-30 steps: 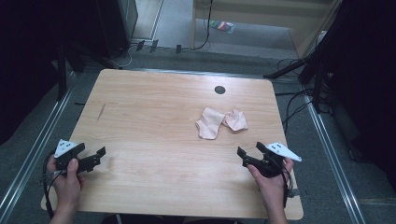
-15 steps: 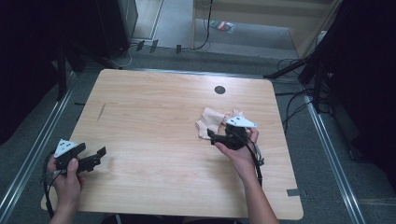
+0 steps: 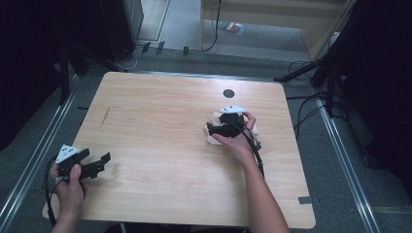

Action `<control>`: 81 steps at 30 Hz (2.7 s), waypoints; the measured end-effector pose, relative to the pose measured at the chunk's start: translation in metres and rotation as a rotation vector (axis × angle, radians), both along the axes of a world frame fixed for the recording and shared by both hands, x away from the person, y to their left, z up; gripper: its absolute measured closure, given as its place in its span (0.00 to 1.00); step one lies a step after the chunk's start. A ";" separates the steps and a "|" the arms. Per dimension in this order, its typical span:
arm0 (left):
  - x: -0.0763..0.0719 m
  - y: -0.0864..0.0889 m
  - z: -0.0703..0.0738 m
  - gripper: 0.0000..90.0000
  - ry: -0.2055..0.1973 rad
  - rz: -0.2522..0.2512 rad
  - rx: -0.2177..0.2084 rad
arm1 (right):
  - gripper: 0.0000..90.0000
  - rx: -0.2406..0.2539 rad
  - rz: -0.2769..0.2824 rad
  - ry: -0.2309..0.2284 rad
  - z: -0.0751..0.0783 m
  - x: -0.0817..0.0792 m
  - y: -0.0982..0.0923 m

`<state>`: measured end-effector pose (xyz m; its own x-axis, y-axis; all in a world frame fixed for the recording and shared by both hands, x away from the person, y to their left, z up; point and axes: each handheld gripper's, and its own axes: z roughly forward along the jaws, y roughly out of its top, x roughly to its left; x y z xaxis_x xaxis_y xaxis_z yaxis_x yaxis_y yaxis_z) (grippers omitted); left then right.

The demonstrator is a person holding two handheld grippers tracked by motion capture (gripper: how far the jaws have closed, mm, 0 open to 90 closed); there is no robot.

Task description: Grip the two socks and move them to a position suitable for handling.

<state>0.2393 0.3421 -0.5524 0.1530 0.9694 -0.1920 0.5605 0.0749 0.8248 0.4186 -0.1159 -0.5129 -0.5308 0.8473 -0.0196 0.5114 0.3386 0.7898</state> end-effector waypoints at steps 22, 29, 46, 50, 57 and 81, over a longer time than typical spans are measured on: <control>0.001 0.000 0.000 0.15 0.006 -0.005 -0.005 | 0.90 -0.100 -0.018 -0.095 -0.015 0.002 0.004; 0.001 -0.001 0.000 0.15 0.005 -0.004 -0.001 | 0.93 0.053 0.013 -0.144 0.029 -0.022 0.004; 0.001 -0.001 0.000 0.16 0.006 -0.006 0.007 | 0.93 0.141 0.093 0.023 0.024 -0.110 0.062; 0.001 -0.001 0.000 0.16 0.008 -0.008 0.007 | 0.93 0.112 0.096 0.052 0.004 -0.111 0.073; 0.001 -0.001 0.000 0.16 0.006 -0.006 0.001 | 0.66 0.098 0.137 0.078 -0.016 -0.104 0.082; 0.001 -0.002 0.000 0.16 0.010 -0.009 0.009 | 0.51 0.044 0.125 0.131 -0.029 -0.157 0.113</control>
<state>0.2405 0.3403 -0.5525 0.1597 0.9698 -0.1845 0.5695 0.0622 0.8196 0.2617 -0.0026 -0.5417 -0.6277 0.7730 0.0922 0.5668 0.3727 0.7348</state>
